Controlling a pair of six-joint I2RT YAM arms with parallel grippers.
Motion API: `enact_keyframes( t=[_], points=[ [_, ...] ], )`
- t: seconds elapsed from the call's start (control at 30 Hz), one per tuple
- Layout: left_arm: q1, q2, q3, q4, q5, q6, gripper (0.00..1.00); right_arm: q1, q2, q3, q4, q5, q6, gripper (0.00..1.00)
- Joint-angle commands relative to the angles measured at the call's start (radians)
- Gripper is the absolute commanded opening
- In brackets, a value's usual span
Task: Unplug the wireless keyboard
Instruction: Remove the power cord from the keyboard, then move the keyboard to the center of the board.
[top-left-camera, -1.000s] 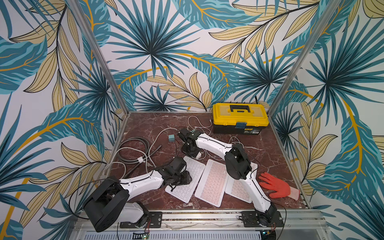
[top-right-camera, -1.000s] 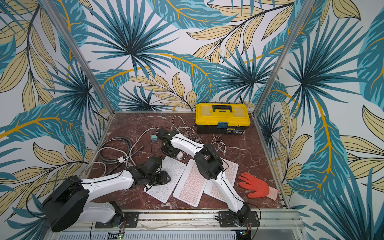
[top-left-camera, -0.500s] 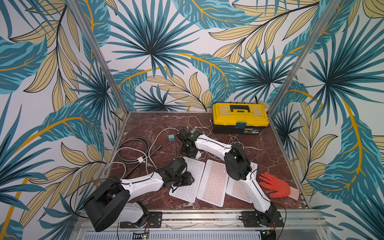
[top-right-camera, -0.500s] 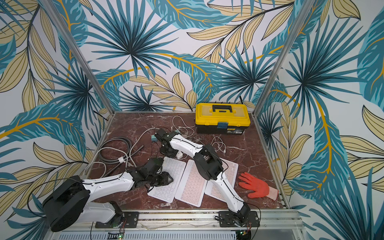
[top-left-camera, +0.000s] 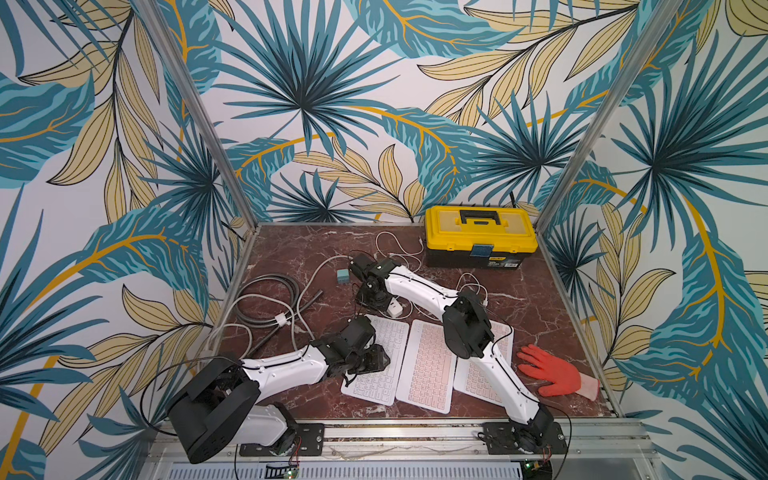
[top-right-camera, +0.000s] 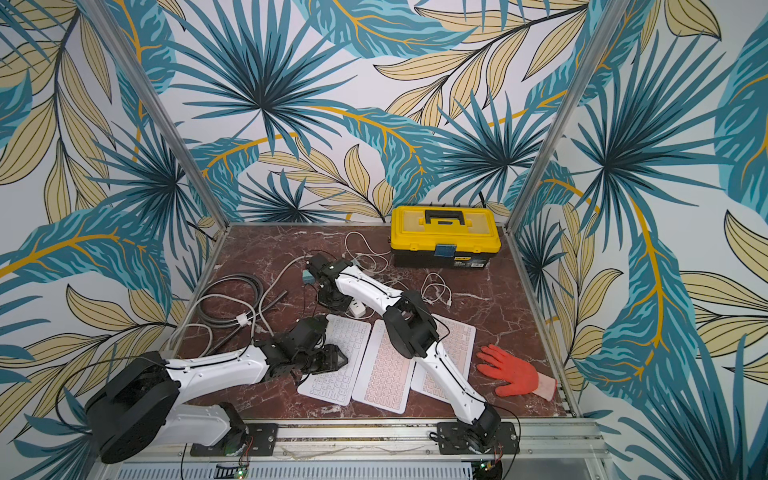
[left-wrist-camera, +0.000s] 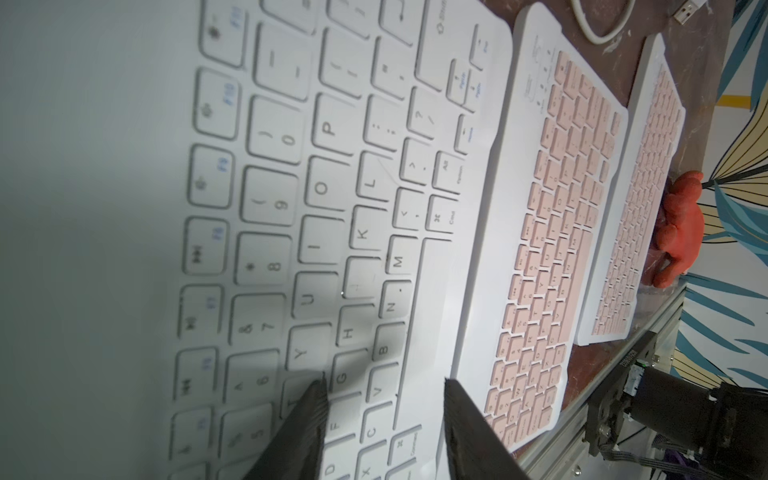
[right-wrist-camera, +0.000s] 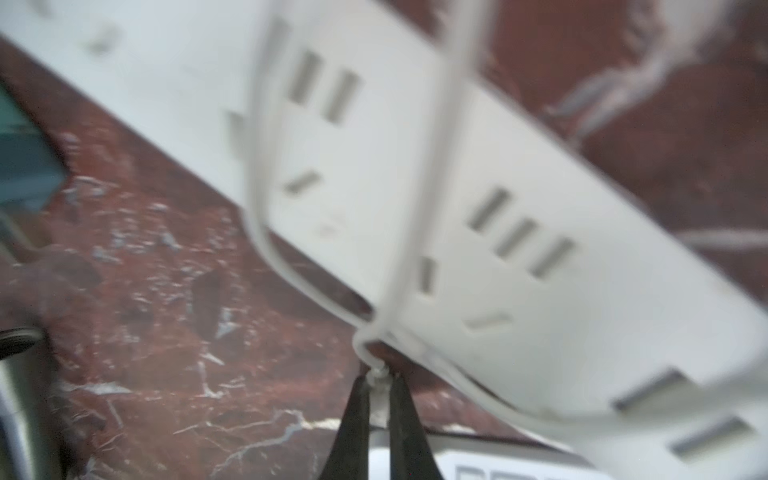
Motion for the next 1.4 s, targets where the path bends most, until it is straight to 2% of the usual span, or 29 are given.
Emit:
enact_keyframes(
  t=[0.0, 0.1, 0.3, 0.43, 0.57, 0.77, 1.03, 1.37],
  points=[
    [-0.040, 0.116, -0.159, -0.391, 0.077, -0.033, 0.48, -0.006, 0.053, -0.010, 0.125, 0.040, -0.262, 0.03],
    [-0.040, 0.121, -0.159, -0.392, 0.083, -0.033, 0.48, 0.000, 0.024, -0.048, 0.175, 0.026, -0.353, 0.03],
    [-0.029, 0.108, -0.163, -0.393, 0.070, -0.046, 0.49, 0.000, -0.009, -0.085, 0.198, -0.010, -0.288, 0.03],
    [0.030, 0.056, -0.190, -0.394, 0.044, -0.114, 0.50, -0.004, -0.062, -0.101, 0.216, 0.015, -0.313, 0.04],
    [0.112, -0.019, -0.191, -0.403, 0.020, -0.138, 0.50, -0.032, -0.154, -0.203, 0.276, 0.050, -0.326, 0.05],
    [0.205, -0.028, -0.135, -0.433, -0.011, -0.102, 0.50, -0.079, -0.236, -0.336, 0.357, 0.014, -0.332, 0.05],
    [0.267, 0.087, 0.012, -0.433, -0.050, -0.019, 0.49, -0.112, -0.337, -0.449, 0.457, -0.075, -0.352, 0.06],
    [0.340, 0.140, 0.160, -0.432, -0.061, 0.084, 0.51, -0.203, -0.457, -0.553, 0.459, -0.023, -0.402, 0.07]
  ],
)
